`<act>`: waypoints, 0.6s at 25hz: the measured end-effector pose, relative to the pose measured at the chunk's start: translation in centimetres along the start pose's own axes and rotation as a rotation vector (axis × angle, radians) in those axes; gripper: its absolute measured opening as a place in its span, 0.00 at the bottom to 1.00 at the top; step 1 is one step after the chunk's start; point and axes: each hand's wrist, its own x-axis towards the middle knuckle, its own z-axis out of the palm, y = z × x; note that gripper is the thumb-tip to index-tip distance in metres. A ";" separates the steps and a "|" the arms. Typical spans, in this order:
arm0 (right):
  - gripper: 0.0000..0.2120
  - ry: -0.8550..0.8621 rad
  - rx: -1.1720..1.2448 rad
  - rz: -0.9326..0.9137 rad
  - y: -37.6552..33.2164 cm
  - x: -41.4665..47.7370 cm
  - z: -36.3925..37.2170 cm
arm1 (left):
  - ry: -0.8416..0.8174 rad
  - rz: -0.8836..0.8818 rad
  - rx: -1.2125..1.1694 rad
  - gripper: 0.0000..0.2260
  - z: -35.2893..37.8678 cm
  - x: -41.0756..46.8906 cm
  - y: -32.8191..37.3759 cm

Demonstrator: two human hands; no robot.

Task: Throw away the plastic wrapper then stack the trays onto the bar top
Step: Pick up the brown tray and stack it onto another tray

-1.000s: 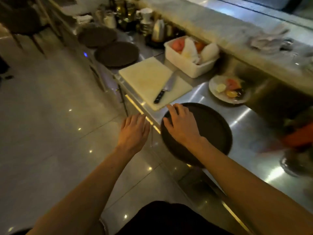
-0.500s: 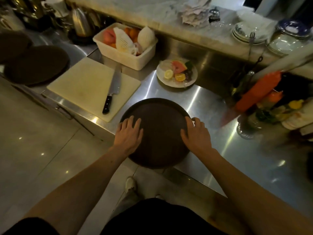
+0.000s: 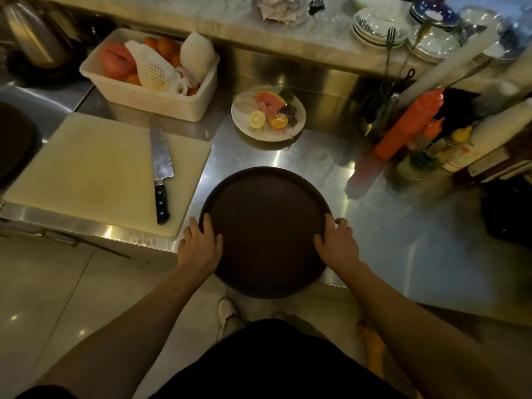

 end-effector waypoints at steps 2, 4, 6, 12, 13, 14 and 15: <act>0.28 -0.038 0.046 0.065 -0.4 -0.4 0.7 | -0.028 0.013 -0.040 0.30 0.2 0.5 -0.6; 0.29 -0.066 0.101 0.137 -0.3 -0.6 1.1 | -0.043 0.020 -0.094 0.29 0.6 0.9 -0.9; 0.29 -0.084 0.134 0.189 -0.1 -0.6 1.5 | -0.038 0.000 -0.179 0.28 0.6 1.4 -0.9; 0.17 -0.107 0.374 0.295 1.4 1.5 1.6 | -0.052 -0.140 -0.279 0.18 0.4 3.4 -1.4; 0.15 -0.110 0.393 0.300 1.7 1.8 1.5 | -0.045 -0.150 -0.270 0.16 0.6 3.4 -1.4; 0.14 -0.113 0.405 0.299 2.0 2.1 1.4 | -0.031 -0.166 -0.265 0.14 0.8 3.2 -1.4; 0.13 -0.110 0.418 0.293 2.3 2.3 1.5 | -0.014 -0.187 -0.267 0.13 0.9 3.1 -1.4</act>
